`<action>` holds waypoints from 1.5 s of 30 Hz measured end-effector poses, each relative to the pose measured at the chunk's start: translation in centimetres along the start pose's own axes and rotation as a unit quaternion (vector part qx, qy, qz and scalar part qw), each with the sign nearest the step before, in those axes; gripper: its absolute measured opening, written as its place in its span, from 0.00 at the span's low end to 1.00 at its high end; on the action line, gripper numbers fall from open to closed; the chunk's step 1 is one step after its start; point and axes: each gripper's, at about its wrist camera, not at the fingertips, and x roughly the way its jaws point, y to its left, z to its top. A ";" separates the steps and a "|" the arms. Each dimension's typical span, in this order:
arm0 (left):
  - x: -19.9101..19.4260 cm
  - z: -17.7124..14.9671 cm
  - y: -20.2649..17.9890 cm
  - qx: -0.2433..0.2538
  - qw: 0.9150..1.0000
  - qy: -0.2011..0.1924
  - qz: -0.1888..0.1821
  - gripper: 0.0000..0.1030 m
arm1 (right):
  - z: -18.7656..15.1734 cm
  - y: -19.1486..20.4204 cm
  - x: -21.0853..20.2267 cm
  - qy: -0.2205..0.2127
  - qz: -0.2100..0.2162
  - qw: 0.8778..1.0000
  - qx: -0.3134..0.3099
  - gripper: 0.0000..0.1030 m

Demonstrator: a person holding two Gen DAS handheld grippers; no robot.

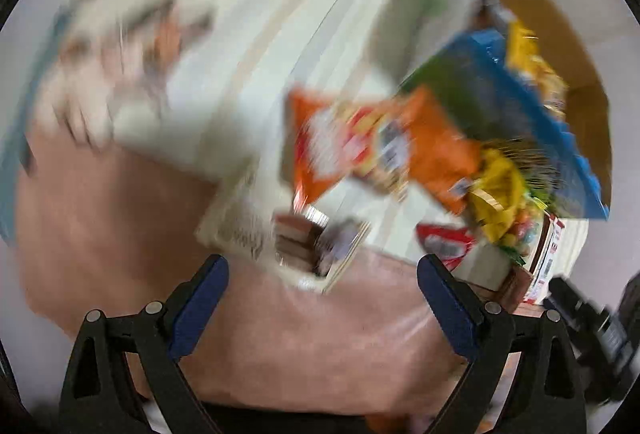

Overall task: Organize snacks
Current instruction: 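Grasp the white Franzzi cookie pack with the left tool while the right tool grasps the dark red packet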

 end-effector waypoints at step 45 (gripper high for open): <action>10.0 -16.6 -4.3 0.123 0.988 -0.026 0.085 0.57 | -7.6 -2.9 7.1 0.080 -0.049 0.995 -0.036 0.67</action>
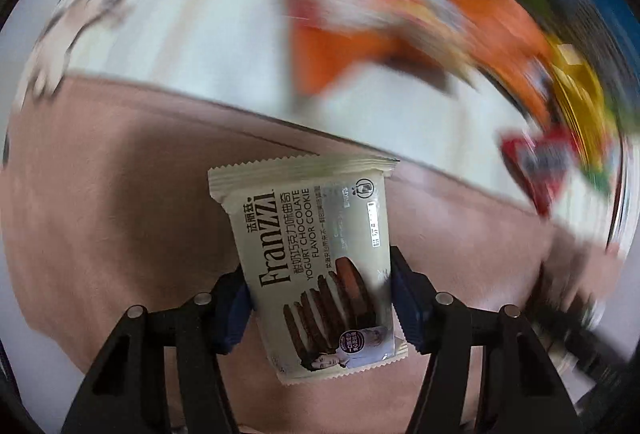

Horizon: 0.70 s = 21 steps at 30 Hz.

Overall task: Organize snacks
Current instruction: 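Grasp the white Franzzi cookie pack with the left tool while the right tool grasps the dark red packet, then carry both packs into the box and open both tools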

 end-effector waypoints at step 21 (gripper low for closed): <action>1.1 6.3 -2.3 0.055 0.998 0.021 0.004 0.56 | -3.4 0.1 2.0 -0.003 -0.023 0.999 -0.041 0.57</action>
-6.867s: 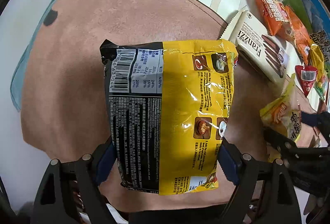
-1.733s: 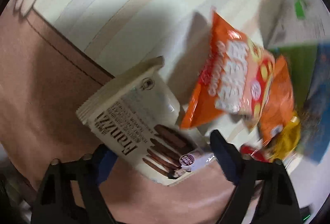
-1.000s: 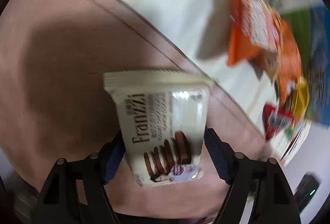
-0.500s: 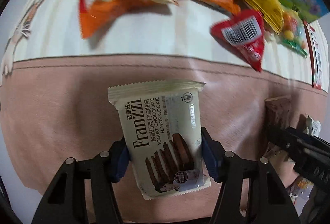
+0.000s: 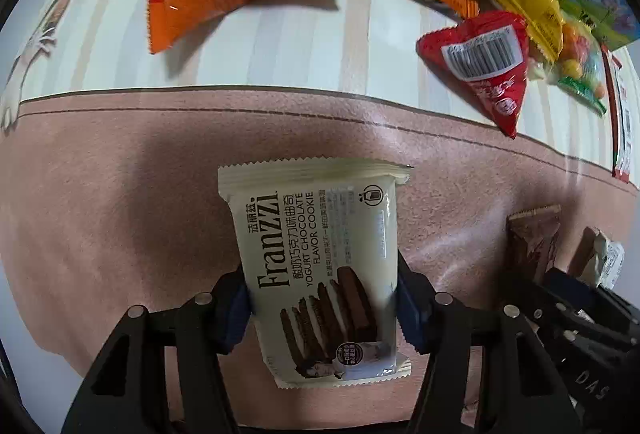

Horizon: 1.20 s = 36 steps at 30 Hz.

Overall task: Organize snacks
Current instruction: 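Carry both packs into the box and open both tools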

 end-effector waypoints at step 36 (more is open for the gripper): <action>-17.9 26.5 -5.4 0.117 0.990 -0.069 -0.031 0.56 | 22.7 3.9 -22.9 -0.168 0.074 0.983 -0.004 0.57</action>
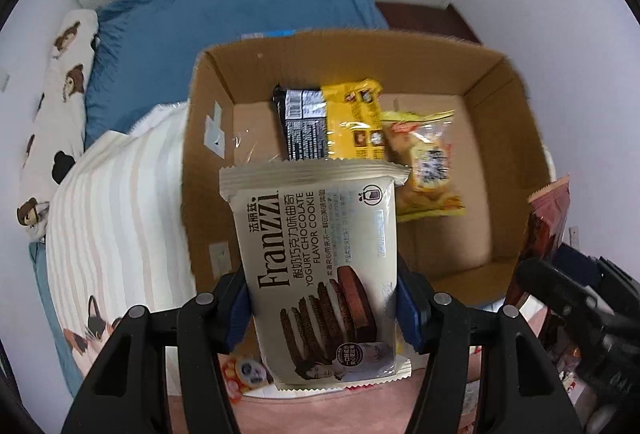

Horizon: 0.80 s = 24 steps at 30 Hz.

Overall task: Organize snacks
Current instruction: 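Carry both packs into the box and open both tools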

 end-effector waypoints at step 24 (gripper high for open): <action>6.4 1.1 3.3 -0.060 0.995 0.068 -0.040 0.83 | 1.5 -0.1 9.9 0.123 -0.048 0.991 -0.008 0.94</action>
